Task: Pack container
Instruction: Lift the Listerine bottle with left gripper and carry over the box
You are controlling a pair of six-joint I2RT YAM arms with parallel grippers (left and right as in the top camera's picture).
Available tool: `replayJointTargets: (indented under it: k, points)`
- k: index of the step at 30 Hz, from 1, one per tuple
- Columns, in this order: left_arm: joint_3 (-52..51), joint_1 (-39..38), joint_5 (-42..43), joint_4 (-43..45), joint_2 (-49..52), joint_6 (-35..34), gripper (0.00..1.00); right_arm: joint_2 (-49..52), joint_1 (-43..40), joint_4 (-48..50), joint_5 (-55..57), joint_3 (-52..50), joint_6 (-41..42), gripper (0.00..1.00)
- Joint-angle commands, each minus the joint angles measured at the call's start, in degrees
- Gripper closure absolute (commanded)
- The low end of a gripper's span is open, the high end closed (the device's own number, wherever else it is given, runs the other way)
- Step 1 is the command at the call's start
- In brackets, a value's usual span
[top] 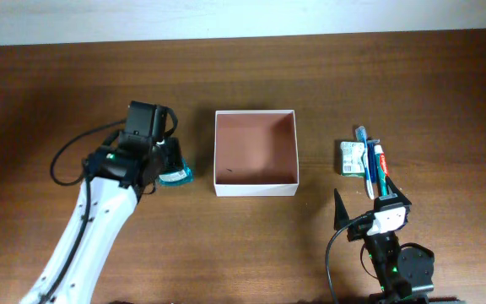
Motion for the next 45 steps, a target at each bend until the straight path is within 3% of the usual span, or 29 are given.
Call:
replayJointTargets:
  k: [1, 15, 22, 35, 43, 45]
  points:
    - [4.0, -0.1, -0.4, 0.5, -3.5, -0.1, 0.77, -0.4, -0.5, -0.3, -0.1, -0.3, 0.3, 0.02]
    - [18.8, -0.3, 1.7, 0.5, -3.6, 2.9, 0.76, -0.4, -0.5, -0.3, -0.1, -0.3, 0.3, 0.02]
    - [22.7, -5.9, 1.7, 5.0, -2.6, 2.9, 0.77, -0.4, -0.5, -0.3, -0.1, -0.3, 0.3, 0.02]
    - [39.5, -14.6, 1.5, 1.1, 16.6, 2.9, 0.78, -0.4, -0.5, -0.3, -0.1, -0.3, 0.3, 0.02]
    - [40.5, -14.6, -3.1, 1.4, 22.7, 2.9, 0.78, -0.4, -0.5, -0.3, -0.1, -0.3, 0.3, 0.02]
    - [40.5, -14.6, -4.7, 1.7, 23.4, 2.9, 0.73, -0.4, -0.5, -0.3, -0.1, -0.3, 0.3, 0.01]
